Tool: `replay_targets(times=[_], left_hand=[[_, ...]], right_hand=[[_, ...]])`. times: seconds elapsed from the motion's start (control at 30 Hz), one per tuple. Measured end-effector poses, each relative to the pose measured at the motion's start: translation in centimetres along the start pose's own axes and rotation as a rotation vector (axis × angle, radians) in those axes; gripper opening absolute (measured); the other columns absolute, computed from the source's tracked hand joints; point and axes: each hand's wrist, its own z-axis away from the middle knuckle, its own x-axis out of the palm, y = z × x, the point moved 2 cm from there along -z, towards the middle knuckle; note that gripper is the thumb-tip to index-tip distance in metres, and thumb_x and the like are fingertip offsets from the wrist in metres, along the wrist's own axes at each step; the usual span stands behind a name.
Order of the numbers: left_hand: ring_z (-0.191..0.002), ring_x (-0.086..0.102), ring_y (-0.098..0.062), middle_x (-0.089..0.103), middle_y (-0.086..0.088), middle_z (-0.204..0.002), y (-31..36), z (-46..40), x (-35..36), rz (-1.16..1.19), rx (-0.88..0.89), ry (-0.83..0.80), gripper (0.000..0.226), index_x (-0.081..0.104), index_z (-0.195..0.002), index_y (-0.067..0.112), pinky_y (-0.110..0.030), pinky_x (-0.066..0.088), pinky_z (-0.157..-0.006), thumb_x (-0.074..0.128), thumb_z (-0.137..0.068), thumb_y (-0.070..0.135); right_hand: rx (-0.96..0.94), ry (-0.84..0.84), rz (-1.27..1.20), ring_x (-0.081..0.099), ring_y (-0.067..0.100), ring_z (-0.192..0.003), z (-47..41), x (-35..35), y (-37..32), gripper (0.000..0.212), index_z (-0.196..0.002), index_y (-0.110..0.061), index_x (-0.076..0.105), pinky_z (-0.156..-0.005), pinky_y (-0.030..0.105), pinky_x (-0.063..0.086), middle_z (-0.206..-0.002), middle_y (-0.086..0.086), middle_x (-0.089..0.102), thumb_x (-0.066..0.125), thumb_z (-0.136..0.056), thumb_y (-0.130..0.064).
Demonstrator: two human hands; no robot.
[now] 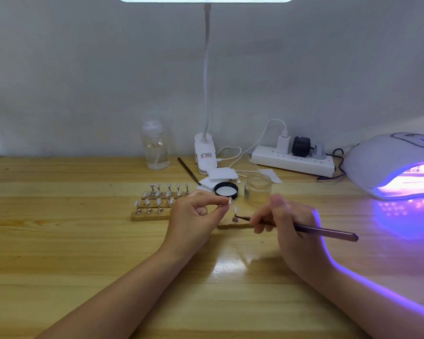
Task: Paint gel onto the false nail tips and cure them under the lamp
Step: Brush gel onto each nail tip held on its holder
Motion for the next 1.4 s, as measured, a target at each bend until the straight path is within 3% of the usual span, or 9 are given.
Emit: replay_targets(times=[0.13, 0.27, 0.4, 0.53, 0.67, 0.93, 1.13, 1.23, 1.4], left_hand=[[-0.039, 0.037, 0.001, 0.064, 0.005, -0.082, 0.05, 0.0, 0.04, 0.0, 0.0, 0.005, 0.021, 0.071, -0.073, 0.024, -0.01, 0.028, -0.046, 0.07, -0.075, 0.003], [-0.041, 0.039, 0.001, 0.064, 0.009, -0.08, 0.06, 0.09, -0.02, 0.0, -0.011, 0.011, 0.022, 0.071, -0.072, 0.026, -0.01, 0.03, -0.046, 0.071, -0.075, 0.004], [-0.042, 0.038, 0.0, 0.066, 0.008, -0.08, 0.07, 0.06, -0.02, 0.012, -0.022, 0.009, 0.021, 0.072, -0.074, 0.025, -0.011, 0.032, -0.047, 0.071, -0.075, 0.004], [-0.045, 0.038, -0.002, 0.065, 0.011, -0.08, 0.06, 0.04, 0.01, 0.008, -0.032, 0.016, 0.023, 0.071, -0.072, 0.027, -0.014, 0.033, -0.05, 0.071, -0.075, 0.005], [-0.045, 0.044, 0.003, 0.065, 0.011, -0.079, 0.1, 0.04, 0.02, 0.006, -0.025, 0.019, 0.025, 0.071, -0.071, 0.028, -0.012, 0.034, -0.05, 0.071, -0.075, 0.003], [-0.047, 0.046, 0.003, 0.065, 0.014, -0.077, 0.13, 0.03, 0.08, 0.011, -0.026, 0.017, 0.024, 0.071, -0.072, 0.026, -0.012, 0.035, -0.051, 0.071, -0.075, 0.003], [-0.049, 0.04, -0.011, 0.066, 0.021, -0.071, -0.1, -0.02, 0.06, 0.018, -0.031, 0.016, 0.022, 0.072, -0.072, 0.027, -0.016, 0.034, -0.05, 0.071, -0.075, 0.005], [-0.047, 0.04, -0.007, 0.066, 0.023, -0.071, -0.13, -0.04, 0.0, 0.025, -0.026, 0.018, 0.023, 0.071, -0.072, 0.028, -0.014, 0.034, -0.048, 0.071, -0.075, 0.005], [-0.044, 0.041, -0.001, 0.065, 0.027, -0.071, -0.09, -0.06, 0.05, 0.018, -0.02, 0.012, 0.025, 0.071, -0.07, 0.03, -0.014, 0.034, -0.049, 0.071, -0.075, 0.005]], right_hand=[[-0.039, -0.032, 0.098, 0.061, 0.0, -0.069, -0.12, 0.11, -0.13, 0.041, -0.07, -0.027, 0.065, -0.064, 0.023, 0.048, -0.067, -0.014, 0.065, 0.033, -0.09, -0.042], [-0.005, -0.007, 0.012, 0.06, 0.005, -0.056, 0.03, -0.06, 0.07, 0.053, -0.06, -0.02, 0.066, -0.058, 0.027, 0.047, -0.055, -0.007, 0.062, 0.035, -0.09, -0.053], [-0.097, -0.013, 0.123, 0.061, -0.002, -0.071, -0.13, 0.02, -0.2, 0.037, -0.073, -0.026, 0.065, -0.063, 0.021, 0.048, -0.07, -0.014, 0.065, 0.035, -0.092, -0.039], [-0.024, -0.008, 0.024, 0.061, 0.004, -0.06, 0.02, -0.07, 0.1, 0.056, -0.062, -0.023, 0.065, -0.058, 0.024, 0.047, -0.057, -0.007, 0.062, 0.032, -0.091, -0.056], [-0.109, -0.001, 0.129, 0.061, -0.002, -0.071, -0.2, 0.07, -0.26, 0.041, -0.075, -0.024, 0.066, -0.064, 0.021, 0.048, -0.071, -0.016, 0.065, 0.034, -0.093, -0.042], [-0.107, 0.003, 0.116, 0.06, -0.003, -0.066, -0.09, -0.03, -0.12, 0.045, -0.071, -0.021, 0.068, -0.062, 0.015, 0.045, -0.067, -0.013, 0.065, 0.035, -0.093, -0.043], [-0.049, 0.008, 0.042, 0.061, 0.002, -0.06, 0.04, -0.1, 0.15, 0.056, -0.063, -0.02, 0.067, -0.057, 0.024, 0.047, -0.057, -0.007, 0.063, 0.032, -0.092, -0.053], [-0.117, -0.003, 0.124, 0.062, 0.0, -0.07, -0.1, 0.12, -0.14, 0.044, -0.073, -0.019, 0.069, -0.062, 0.025, 0.05, -0.07, -0.011, 0.066, 0.035, -0.093, -0.039], [-0.049, -0.001, 0.037, 0.06, 0.002, -0.06, 0.07, -0.1, 0.09, 0.062, -0.063, -0.016, 0.068, -0.059, 0.024, 0.047, -0.057, -0.008, 0.063, 0.031, -0.092, -0.056]])
